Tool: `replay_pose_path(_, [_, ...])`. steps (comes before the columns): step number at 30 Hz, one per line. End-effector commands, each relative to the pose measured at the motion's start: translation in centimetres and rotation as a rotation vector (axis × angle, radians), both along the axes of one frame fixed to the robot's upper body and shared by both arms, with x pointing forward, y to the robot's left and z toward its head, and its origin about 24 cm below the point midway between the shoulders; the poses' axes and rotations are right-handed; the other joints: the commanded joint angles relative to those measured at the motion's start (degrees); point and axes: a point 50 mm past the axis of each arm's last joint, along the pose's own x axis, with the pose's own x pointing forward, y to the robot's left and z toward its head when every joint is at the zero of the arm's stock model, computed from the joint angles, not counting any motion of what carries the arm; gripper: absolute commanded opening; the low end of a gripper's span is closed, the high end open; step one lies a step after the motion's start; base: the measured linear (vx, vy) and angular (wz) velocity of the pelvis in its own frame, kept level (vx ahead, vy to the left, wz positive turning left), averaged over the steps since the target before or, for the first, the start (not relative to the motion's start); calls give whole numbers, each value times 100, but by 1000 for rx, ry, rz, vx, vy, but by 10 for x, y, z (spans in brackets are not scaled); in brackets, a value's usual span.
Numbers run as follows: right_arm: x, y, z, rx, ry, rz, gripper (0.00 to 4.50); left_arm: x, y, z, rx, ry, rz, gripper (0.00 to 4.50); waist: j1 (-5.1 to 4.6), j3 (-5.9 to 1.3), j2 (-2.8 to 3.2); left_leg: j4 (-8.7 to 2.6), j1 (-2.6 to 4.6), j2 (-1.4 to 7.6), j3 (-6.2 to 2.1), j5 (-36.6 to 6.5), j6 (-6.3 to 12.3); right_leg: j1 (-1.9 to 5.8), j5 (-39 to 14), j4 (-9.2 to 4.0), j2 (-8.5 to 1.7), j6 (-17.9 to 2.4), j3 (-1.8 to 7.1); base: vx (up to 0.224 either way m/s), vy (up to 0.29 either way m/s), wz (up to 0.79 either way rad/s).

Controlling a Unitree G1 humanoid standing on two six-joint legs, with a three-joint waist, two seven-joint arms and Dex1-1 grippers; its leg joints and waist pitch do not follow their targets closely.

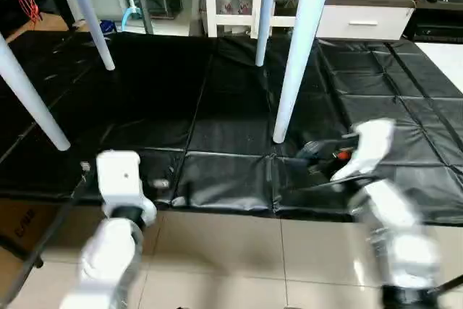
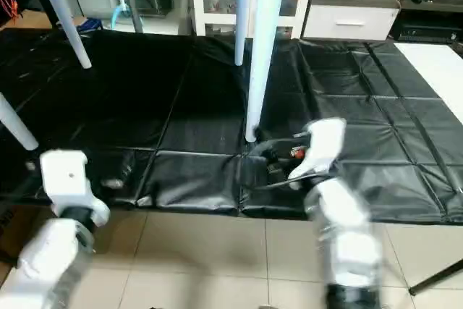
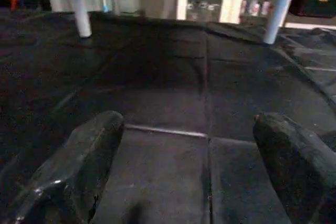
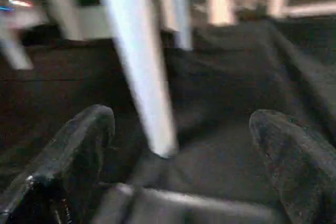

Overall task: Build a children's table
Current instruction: Flip table

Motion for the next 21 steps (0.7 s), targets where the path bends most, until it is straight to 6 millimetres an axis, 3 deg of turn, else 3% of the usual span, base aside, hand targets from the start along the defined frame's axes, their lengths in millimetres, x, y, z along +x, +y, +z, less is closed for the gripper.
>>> replay_pose_path(1, [-2, 8, -1, 11, 26, 38, 446, 0, 1, 6, 21, -56, 10, 450, -32, -251, -51, -729, 122, 477, -410, -2583, -515, 68, -2719, -519, -298, -262, 204, 0, 0, 0])
replay_pose_path(5, [-7, 25, -6, -63, 10, 209, 446, -2, -7, 3, 63, -27, -47, 450, -25, -252, -39, -745, 133, 504, -396, -2556, -552, 86, -2263, -485, -318, -371, 225, 0, 0, 0])
replay_pose_path(6, [-7, 27, -7, -82, 3, 226, 446, -2, -9, 1, 88, -24, -63, 450, -23, -256, -64, -736, 140, 502, -376, -2491, -541, 78, -2164, -492, -323, -406, 240, 0, 0, 0])
replay_pose_path(8, [-8, 31, -8, -114, -7, 240, 446, -3, -10, -2, 126, -27, -72, 450, -23, -265, -46, -748, 111, 509, -384, -2333, -525, 110, -1947, -459, -330, -483, 245, 0, 0, 0])
replay_pose_path(10, [-9, 35, -11, -141, -6, 257, 446, -3, -8, -4, 119, -29, -40, 450, -11, -283, -74, -732, 139, 516, -353, -2149, -513, 113, -1594, -439, -326, -587, 260, 0, 0, 0])
replay_pose_path(13, [-12, 37, -16, -128, 15, 252, 446, -3, -4, -11, 128, -19, -15, 450, 20, -294, -39, -726, 150, 507, -329, -2056, -475, 112, -1401, -427, -308, -684, 270, 0, 0, 0])
replay_pose_path(15, [-13, 39, -18, -127, 16, 259, 446, -3, -2, -16, 165, -8, -18, 450, 40, -310, -47, -718, 166, 507, -322, -2082, -468, 97, -1374, -437, -296, -667, 274, 0, 0, 0])
replay_pose_path(21, [-9, 40, -22, -127, 20, 237, 446, -1, 3, -16, 91, -19, 33, 450, 96, -351, -51, -696, 126, 517, -302, -1565, -337, 163, -734, -367, -324, -954, 271, 0, 0, 0])
